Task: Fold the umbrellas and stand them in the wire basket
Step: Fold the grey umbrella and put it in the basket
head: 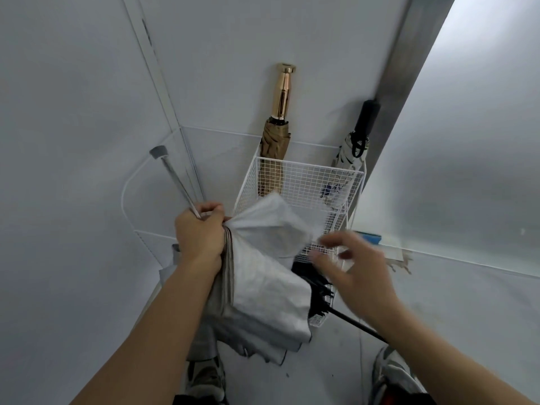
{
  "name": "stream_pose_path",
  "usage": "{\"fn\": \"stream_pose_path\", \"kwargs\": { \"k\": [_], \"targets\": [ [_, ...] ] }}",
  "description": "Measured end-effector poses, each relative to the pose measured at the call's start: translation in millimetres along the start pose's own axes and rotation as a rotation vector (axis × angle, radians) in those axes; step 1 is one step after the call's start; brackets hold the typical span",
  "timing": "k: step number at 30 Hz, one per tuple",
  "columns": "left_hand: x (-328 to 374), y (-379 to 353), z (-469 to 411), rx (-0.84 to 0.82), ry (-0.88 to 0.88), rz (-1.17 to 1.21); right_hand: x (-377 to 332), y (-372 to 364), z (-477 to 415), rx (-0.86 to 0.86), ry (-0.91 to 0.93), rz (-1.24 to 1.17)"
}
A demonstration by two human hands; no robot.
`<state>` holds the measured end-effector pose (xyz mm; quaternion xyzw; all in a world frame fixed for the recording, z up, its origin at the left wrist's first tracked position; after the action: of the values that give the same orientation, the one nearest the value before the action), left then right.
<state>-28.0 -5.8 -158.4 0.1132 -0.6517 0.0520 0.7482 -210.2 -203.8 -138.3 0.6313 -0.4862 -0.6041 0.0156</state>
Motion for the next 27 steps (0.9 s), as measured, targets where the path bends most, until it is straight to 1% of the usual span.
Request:
{"fn": "stream_pose_path", "kwargs": {
  "k": [2, 3, 4, 6, 8, 9, 10, 13, 15, 17, 20, 22, 24, 25, 27],
  "targets": [
    [-3.4, 4.8, -6.2, 0.082, 0.021, 0.035, -19.5, -30.3, 27.0, -0.268, 0.161, 0.035],
    [-4.6, 6.6, -8.1, 0.109, 0.027, 0.040, -23.9, -42.9, 38.9, -0.348, 0.234, 0.092],
    [-5.5, 7.1, -9.4, 0.126, 0.030, 0.041, -24.4, -51.9, 46.5, -0.360, 0.300, 0.145],
    [-5.1, 6.3, -8.1, 0.130, 0.028, 0.048, -26.2, -56.0, 48.2, -0.250, 0.377, 0.170],
    [-3.1, 4.2, -4.7, 0.106, 0.006, 0.040, -25.8, -44.4, 38.2, -0.089, 0.364, 0.109],
    [-3.0, 2.9, -3.7, 0.087, -0.008, 0.029, -22.1, -36.8, 30.8, -0.043, 0.302, 0.052],
    [-2.1, 1.7, -2.3, 0.063, -0.020, 0.018, -15.1, -29.7, 21.9, -0.034, 0.186, -0.032],
    [2.8, -4.6, 3.1, -0.058, -0.040, -0.033, 15.2, -13.8, -2.5, -0.022, -0.220, -0.270],
    [5.5, -13.8, 12.1, -0.192, -0.040, -0.072, 33.7, -7.1, -12.9, 0.018, -0.362, -0.307],
    [6.8, -22.0, 23.4, -0.309, -0.024, -0.098, 45.9, -8.6, -18.5, 0.011, -0.404, -0.259],
    [7.1, -28.5, 33.9, -0.416, 0.049, -0.080, 56.8, -9.5, -23.2, 0.023, -0.363, -0.120],
    [6.3, -27.3, 33.2, -0.403, 0.094, -0.076, 57.7, -5.5, -24.8, 0.041, -0.331, 0.012],
    [2.3, -19.7, 23.9, -0.287, 0.137, -0.071, 46.3, -3.7, -19.3, 0.059, -0.264, 0.113],
    [-2.1, -14.2, 16.8, -0.207, 0.167, -0.053, 35.5, -4.9, -14.0, 0.073, -0.184, 0.111],
    [-11.3, -3.1, 3.0, -0.041, 0.234, 0.018, 2.5, -7.2, 1.5, 0.103, 0.065, 0.061]
  ]
}}
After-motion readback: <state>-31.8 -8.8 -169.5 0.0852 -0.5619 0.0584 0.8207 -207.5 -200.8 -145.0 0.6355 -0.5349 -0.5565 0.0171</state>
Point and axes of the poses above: each hand's wrist, its own z-axis away from the middle knuckle, its own y-axis out of the back of the hand, x = y × z, the point moved 7 cm from there along -z, towards the middle knuckle, and after that the axes turned 7 degrees about x, right-handed, at the moved point
